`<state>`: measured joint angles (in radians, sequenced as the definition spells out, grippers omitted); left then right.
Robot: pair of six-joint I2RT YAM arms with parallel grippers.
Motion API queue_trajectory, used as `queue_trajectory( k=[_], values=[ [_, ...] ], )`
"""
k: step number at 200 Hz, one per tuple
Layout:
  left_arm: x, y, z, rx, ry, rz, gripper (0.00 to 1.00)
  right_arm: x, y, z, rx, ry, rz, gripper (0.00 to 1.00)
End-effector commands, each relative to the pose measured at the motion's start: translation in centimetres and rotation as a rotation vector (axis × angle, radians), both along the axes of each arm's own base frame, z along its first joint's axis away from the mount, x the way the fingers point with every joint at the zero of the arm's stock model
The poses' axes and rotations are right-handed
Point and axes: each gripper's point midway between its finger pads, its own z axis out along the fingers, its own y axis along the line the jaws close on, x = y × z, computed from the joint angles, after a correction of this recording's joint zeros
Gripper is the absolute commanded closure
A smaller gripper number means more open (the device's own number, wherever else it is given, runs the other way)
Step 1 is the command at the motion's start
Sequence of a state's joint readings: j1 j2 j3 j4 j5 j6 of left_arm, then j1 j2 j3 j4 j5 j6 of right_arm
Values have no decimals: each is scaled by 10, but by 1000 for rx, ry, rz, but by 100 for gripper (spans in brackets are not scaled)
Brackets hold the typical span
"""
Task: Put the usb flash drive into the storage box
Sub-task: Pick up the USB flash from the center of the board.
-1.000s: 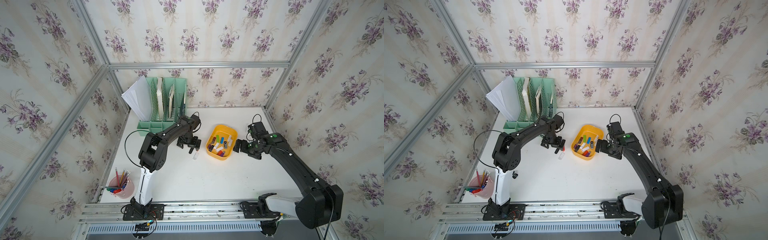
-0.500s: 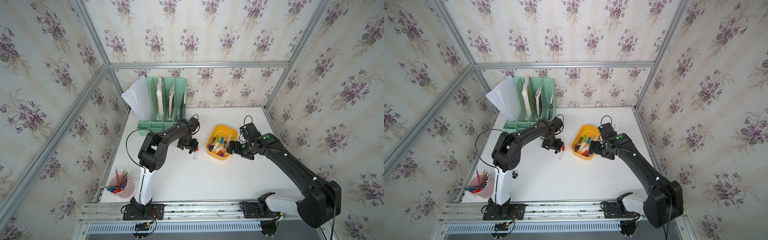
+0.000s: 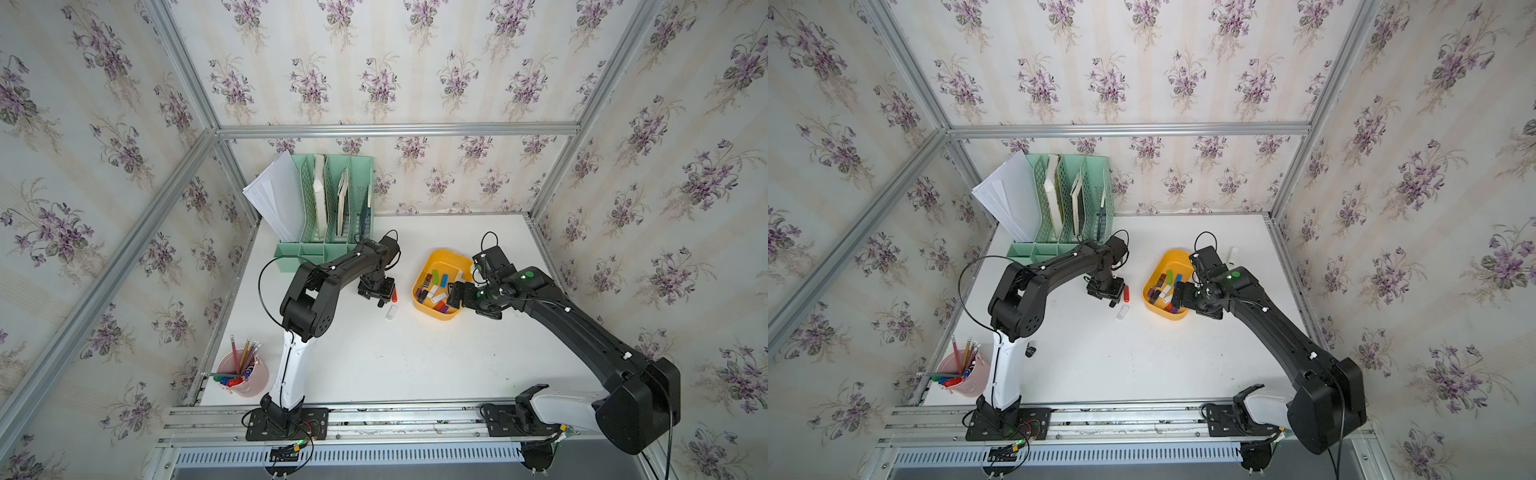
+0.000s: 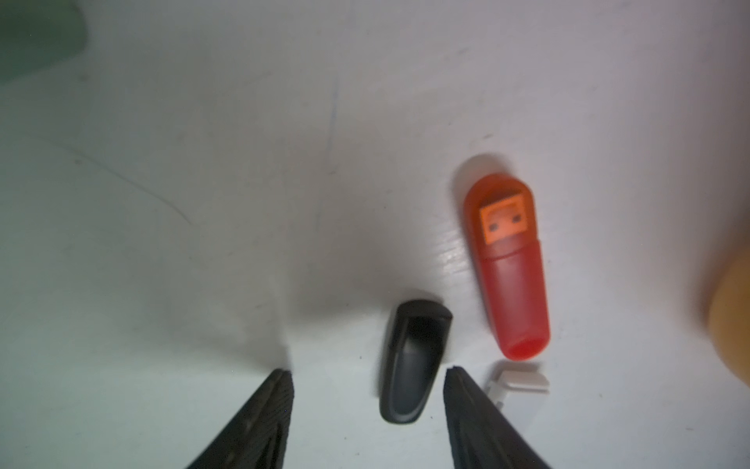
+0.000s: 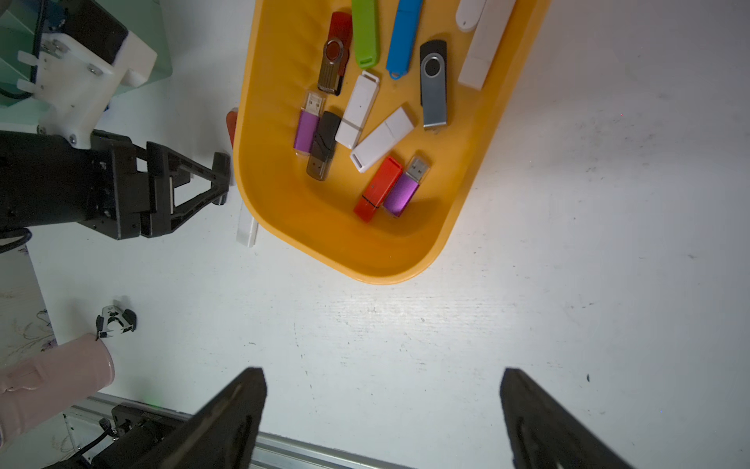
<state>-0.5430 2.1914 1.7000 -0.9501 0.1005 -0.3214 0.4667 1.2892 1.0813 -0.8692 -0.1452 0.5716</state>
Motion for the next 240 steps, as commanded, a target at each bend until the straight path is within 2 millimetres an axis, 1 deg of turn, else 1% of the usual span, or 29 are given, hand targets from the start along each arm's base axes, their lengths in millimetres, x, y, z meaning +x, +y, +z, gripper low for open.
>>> queue_trajectory(
  k=[1,29,43,50,52,55,71,74,84,106,128,139,151,162,175,198,215,240],
  values=[
    [7,0,0,10,-32,-10,36,2,4,-2,-2,-7,-2,5],
    [8,-2,-6,17,-30,-16,40,2,11,-1,10,-18,5,6],
    [5,-3,-10,18,-18,-19,44,-1,14,-3,11,-13,9,6],
    [5,-4,-11,18,-17,-20,44,-2,16,-4,11,-12,14,6],
    [5,-3,-11,19,-16,-19,47,-3,16,-5,10,-9,13,6],
    [4,-3,-12,19,-15,-20,49,-3,16,-6,9,-9,14,6],
    [1,-2,-15,25,-6,-20,54,-3,17,-10,10,-4,5,7],
    [0,-2,-15,26,-4,-19,55,-8,25,-10,10,-4,38,7],
    [-1,-1,-16,29,-2,-18,57,-10,28,-12,9,-2,46,7],
    [-5,2,-14,37,3,-17,61,-7,29,-16,-4,0,46,7],
    [-8,6,-10,44,-2,-14,66,-3,18,-19,-69,-7,19,6],
    [-9,8,-9,46,-3,-15,68,-2,19,-19,-68,-4,20,6],
    [-10,9,-8,47,-1,-12,70,-2,27,-19,-48,-4,38,6],
    [-11,10,-6,47,-1,-8,71,-2,31,-19,-66,-14,44,6],
    [-12,11,-6,46,1,-4,72,-4,36,-23,-71,-5,54,7],
    [-15,17,-8,54,11,3,72,-4,53,-25,-55,-11,68,9],
    [-19,26,-12,63,26,16,73,-4,69,-26,-49,-21,88,12],
    [-29,47,-16,75,49,50,73,-4,94,-34,-58,-18,126,13]
  ],
)
